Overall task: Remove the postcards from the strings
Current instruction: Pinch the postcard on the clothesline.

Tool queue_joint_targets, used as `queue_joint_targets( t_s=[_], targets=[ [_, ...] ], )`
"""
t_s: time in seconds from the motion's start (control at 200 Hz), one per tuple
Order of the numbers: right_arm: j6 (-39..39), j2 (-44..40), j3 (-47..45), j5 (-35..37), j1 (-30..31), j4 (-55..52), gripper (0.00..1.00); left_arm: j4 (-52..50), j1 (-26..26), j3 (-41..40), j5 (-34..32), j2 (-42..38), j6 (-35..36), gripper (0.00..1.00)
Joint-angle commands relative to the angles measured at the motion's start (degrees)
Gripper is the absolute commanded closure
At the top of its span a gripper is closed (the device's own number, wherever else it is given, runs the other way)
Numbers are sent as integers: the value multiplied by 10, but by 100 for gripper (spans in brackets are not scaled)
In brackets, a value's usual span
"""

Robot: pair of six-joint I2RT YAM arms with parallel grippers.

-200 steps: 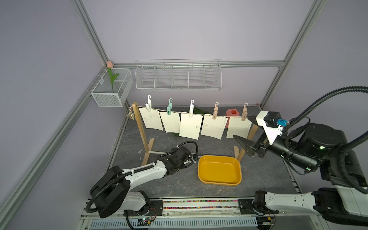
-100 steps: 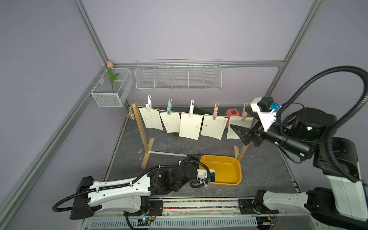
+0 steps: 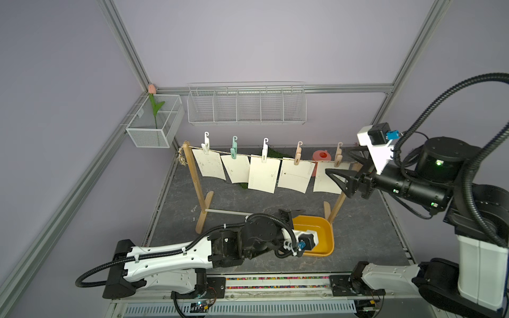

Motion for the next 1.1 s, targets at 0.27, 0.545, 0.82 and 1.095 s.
queue_joint_targets(
  t_s=[0.27, 0.545, 0.82, 1.095],
  targets=[
    [5, 24, 52, -24, -67, -72, 11, 52, 155, 117, 243, 84, -99, 11],
    [34, 63, 42, -261, -267, -67, 7, 91, 197, 163, 285, 159, -132, 12],
    [29, 81, 26, -343, -300, -52, 11, 187, 210, 147, 223, 206, -122, 12],
    [-5, 90, 11, -337, -301, -36, 11, 224, 222, 175, 210, 265, -79, 29]
  ],
)
